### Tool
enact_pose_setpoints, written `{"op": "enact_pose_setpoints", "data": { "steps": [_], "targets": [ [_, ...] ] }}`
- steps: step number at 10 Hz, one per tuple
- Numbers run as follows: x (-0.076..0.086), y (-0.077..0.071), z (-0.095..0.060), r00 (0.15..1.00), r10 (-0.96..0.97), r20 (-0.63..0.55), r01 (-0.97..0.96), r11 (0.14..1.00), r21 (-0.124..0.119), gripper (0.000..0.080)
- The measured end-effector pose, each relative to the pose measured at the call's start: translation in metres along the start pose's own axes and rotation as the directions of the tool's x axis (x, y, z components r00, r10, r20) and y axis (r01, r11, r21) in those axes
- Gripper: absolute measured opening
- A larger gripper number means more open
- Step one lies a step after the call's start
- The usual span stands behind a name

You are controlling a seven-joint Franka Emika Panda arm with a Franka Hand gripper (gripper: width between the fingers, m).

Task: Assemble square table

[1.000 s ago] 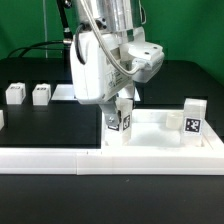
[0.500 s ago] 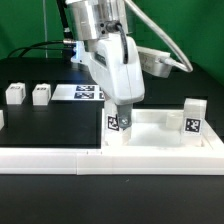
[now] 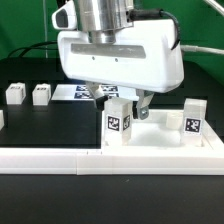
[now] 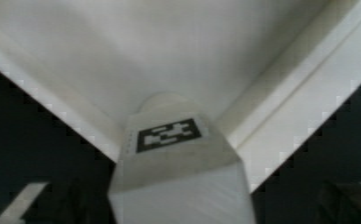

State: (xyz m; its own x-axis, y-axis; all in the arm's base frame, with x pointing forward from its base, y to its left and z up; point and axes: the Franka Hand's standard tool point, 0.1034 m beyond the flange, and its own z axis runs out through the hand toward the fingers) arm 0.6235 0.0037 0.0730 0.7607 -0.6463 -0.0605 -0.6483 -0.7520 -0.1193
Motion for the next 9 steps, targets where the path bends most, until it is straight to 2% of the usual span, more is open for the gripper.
{"op": "enact_pose_setpoints", "data": {
  "steps": [2, 3, 4, 5, 8, 9],
  "targets": [
    [0.0005, 0.0002, 0.0001, 0.999, 0.041, -0.002, -0.041, 0.999, 0.001, 0.0626],
    [0.0005, 0.0004, 0.0002, 0.999, 0.041, -0.002, -0.041, 0.999, 0.0, 0.0457],
    [0.0004, 0.0002, 0.0003, 0.997, 0.077, -0.001, -0.077, 0.997, 0.002, 0.0457],
    [-0.0001, 0.0009, 0.0009, 0.983, 0.186, 0.0, -0.186, 0.983, 0.0, 0.029],
    [-0.0003, 0.0011, 0.0015, 0.921, 0.389, 0.0, -0.389, 0.921, 0.0, 0.029],
    [0.0004, 0.0009, 0.0008, 0.875, 0.485, -0.001, -0.485, 0.875, 0.001, 0.029]
  ]
}}
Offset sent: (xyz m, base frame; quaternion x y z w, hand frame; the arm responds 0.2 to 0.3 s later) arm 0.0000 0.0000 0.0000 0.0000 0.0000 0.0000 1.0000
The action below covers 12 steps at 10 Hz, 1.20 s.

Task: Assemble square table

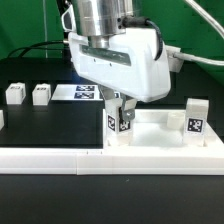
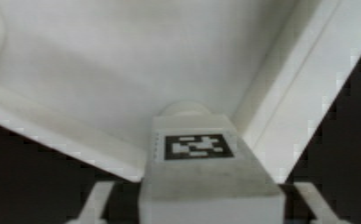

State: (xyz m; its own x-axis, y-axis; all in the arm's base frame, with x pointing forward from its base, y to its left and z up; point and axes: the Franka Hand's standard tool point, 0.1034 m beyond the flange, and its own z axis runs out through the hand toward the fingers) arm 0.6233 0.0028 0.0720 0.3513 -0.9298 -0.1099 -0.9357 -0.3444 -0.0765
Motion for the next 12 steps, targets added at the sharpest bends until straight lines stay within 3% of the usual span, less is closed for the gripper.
{"op": "enact_pose_setpoints", "data": {
  "steps": [2, 4, 6, 7, 9, 10, 11, 12],
  "targets": [
    [0.002, 0.001, -0.001, 0.926, 0.378, 0.001, -0.378, 0.926, -0.011, 0.029],
    [0.002, 0.003, 0.0, 0.717, 0.694, 0.064, -0.694, 0.719, -0.028, 0.029],
    [0.005, 0.002, -0.001, 0.603, 0.793, 0.088, -0.794, 0.607, -0.038, 0.029],
    [0.005, 0.002, -0.001, 0.588, 0.804, 0.086, -0.805, 0.592, -0.037, 0.029],
    [0.004, 0.003, 0.0, 0.639, 0.765, 0.086, -0.765, 0.643, -0.033, 0.029],
    [0.002, 0.003, 0.004, 0.75, 0.658, 0.072, -0.659, 0.752, -0.011, 0.049],
    [-0.004, 0.003, 0.006, 0.852, 0.519, 0.067, -0.52, 0.854, -0.008, 0.0596],
    [-0.011, 0.006, 0.008, 0.939, 0.342, 0.05, -0.34, 0.94, -0.029, 0.0596]
  ]
}}
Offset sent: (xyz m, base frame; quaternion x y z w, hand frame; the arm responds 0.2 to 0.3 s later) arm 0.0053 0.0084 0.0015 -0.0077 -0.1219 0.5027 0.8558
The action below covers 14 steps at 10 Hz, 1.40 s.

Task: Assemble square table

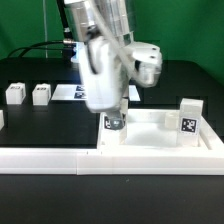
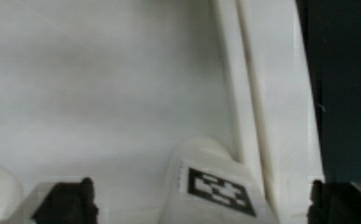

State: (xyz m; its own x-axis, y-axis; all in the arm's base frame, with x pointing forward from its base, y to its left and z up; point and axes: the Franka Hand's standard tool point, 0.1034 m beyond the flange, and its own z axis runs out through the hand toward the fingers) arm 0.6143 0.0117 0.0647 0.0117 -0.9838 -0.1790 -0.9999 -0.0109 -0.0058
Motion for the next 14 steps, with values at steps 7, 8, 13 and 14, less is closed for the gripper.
{"op": "enact_pose_setpoints", "data": {
  "steps": [7, 8, 13, 14],
  "targets": [
    [0.0099, 0.0004, -0.0025, 0.626, -0.779, -0.027, 0.776, 0.626, -0.081, 0.0649],
    [0.0085, 0.0017, 0.0001, 0.59, -0.807, -0.021, 0.803, 0.589, -0.088, 0.0649],
    [0.0095, 0.0018, 0.0001, 0.754, -0.656, -0.04, 0.652, 0.754, -0.081, 0.0289],
    [0.0094, 0.0017, 0.0, 0.801, -0.598, -0.046, 0.593, 0.801, -0.078, 0.029]
  ]
}}
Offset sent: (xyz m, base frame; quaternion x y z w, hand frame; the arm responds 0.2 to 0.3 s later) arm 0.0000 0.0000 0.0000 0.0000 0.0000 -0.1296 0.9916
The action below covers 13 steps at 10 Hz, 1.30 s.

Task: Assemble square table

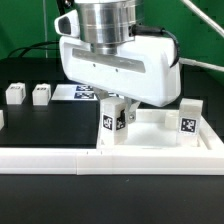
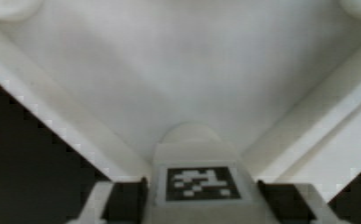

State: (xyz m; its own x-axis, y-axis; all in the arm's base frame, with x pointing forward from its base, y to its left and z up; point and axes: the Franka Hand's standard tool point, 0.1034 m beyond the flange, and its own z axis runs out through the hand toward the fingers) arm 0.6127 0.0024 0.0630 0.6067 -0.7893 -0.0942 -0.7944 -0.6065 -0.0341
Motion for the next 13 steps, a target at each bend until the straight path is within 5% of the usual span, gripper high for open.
{"op": "enact_pose_setpoints", "data": {
  "steps": [3, 5, 6, 7, 8, 13],
  "targets": [
    [0.0, -0.001, 0.0, 0.972, 0.235, -0.002, -0.235, 0.972, 0.006, 0.029],
    [0.003, -0.006, -0.001, 0.865, 0.502, -0.015, -0.501, 0.864, 0.046, 0.029],
    [0.007, -0.007, 0.0, 0.781, 0.624, 0.008, -0.621, 0.777, 0.104, 0.029],
    [0.01, 0.002, 0.0, 0.672, 0.737, 0.071, -0.735, 0.651, 0.189, 0.0291],
    [0.003, 0.004, 0.001, 0.625, 0.776, 0.082, -0.777, 0.609, 0.159, 0.0291],
    [0.0, 0.002, 0.002, 0.436, 0.893, 0.114, -0.897, 0.421, 0.133, 0.0294]
  ]
}}
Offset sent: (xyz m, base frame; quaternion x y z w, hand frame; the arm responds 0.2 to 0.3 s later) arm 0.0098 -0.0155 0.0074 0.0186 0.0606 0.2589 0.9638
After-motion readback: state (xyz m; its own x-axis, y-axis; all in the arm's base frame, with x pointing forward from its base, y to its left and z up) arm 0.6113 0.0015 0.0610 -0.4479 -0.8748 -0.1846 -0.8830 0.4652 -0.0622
